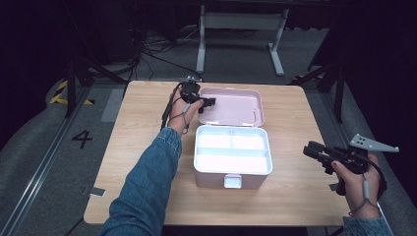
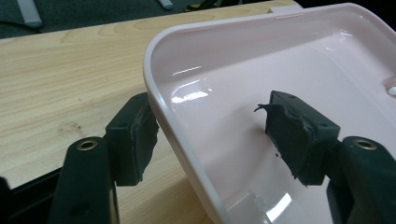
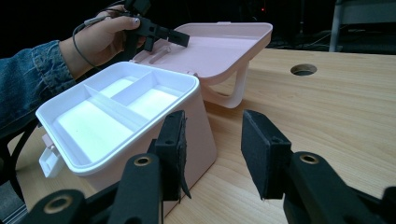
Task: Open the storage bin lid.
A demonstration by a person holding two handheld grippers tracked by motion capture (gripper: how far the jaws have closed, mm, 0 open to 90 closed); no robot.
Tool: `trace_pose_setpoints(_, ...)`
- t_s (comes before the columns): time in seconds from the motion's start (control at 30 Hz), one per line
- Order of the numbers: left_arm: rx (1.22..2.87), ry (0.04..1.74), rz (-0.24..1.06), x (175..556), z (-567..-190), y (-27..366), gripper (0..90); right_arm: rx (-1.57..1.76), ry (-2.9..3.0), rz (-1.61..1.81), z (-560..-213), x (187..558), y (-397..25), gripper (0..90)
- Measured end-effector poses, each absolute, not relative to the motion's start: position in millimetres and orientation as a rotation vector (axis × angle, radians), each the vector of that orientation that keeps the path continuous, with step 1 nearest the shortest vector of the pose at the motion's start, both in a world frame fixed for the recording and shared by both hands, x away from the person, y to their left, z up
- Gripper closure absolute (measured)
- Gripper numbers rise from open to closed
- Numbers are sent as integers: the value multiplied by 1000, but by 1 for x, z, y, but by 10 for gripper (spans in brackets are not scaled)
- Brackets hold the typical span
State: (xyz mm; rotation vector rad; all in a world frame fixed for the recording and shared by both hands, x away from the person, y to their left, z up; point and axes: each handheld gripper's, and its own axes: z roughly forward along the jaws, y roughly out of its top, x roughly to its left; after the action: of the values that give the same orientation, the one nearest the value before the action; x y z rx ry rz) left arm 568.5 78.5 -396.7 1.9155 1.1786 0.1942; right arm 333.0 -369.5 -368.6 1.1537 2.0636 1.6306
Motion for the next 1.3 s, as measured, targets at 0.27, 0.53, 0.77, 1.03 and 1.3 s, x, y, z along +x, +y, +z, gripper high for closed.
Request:
trace_pose_setpoints(0.27,1941,1190,253,564,-393,81,290,1156,2063,1643,-368,334,-370,604)
trace_pose_setpoints(0.53,1903,1089,323,541,-367,94,239,1142,2089,1639,-369,344,-362,582)
trace_pose_setpoints(0.77,1907,970,373,499,-339,107,241,1127,2128,1632,-368,359,-351,547)
trace_pose_setpoints(1.03,1902,881,427,452,-312,127,238,1108,2161,1589,-363,380,-340,519)
trace_pose_setpoints(1.3,1920,861,460,409,-307,156,241,1105,2197,1570,-362,398,-335,507)
